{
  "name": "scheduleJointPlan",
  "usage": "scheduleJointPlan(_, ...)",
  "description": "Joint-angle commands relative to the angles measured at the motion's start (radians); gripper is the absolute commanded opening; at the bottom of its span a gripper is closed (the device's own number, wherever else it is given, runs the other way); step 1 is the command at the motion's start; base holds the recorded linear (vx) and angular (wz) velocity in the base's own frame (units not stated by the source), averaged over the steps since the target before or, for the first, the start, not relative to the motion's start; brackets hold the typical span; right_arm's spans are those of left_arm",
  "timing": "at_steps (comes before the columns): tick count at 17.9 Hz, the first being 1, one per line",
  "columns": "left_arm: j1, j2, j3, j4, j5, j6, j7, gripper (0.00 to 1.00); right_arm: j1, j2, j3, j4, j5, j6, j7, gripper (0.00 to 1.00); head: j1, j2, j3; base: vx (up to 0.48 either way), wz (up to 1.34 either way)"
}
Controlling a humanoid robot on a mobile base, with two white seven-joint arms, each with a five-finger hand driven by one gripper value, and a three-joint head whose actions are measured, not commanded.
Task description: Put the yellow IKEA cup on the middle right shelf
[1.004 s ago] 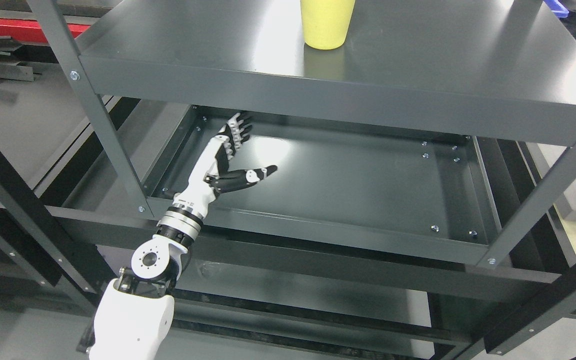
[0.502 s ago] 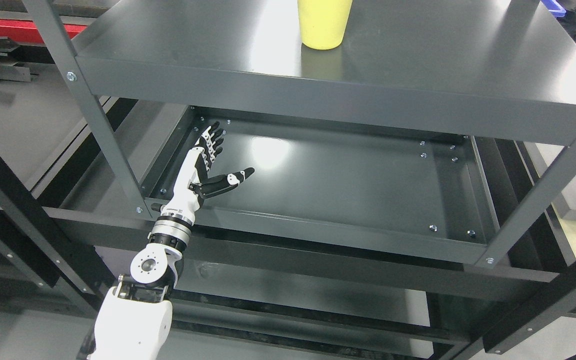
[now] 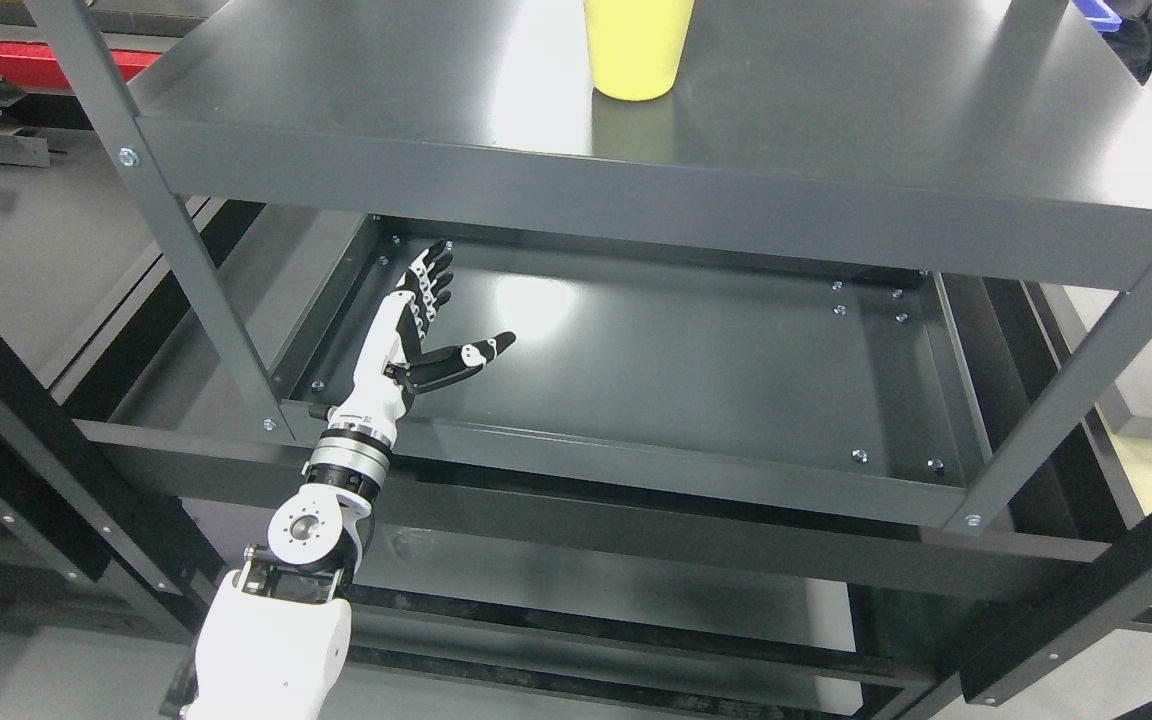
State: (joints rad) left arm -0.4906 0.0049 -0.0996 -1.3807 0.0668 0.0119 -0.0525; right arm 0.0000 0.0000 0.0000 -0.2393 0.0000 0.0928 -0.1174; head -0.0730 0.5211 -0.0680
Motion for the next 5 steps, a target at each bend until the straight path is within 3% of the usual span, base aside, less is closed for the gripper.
scheduleJointPlan(1, -0.002, 0.013, -0.011, -0.02, -0.001, 0.0, 0.0, 0.99, 0.014, -0.017, 0.017, 0.0, -0.025, 0.001, 0.001, 0.99, 0.0, 0.0, 0.0, 0.0, 0.0)
scheduleJointPlan(5, -0.002, 0.013, -0.006, -0.02, -0.001, 0.002, 0.0, 0.99, 0.014, -0.017, 0.017, 0.0, -0.025, 0.001, 0.001, 0.99, 0.0, 0.0, 0.0, 0.0, 0.0)
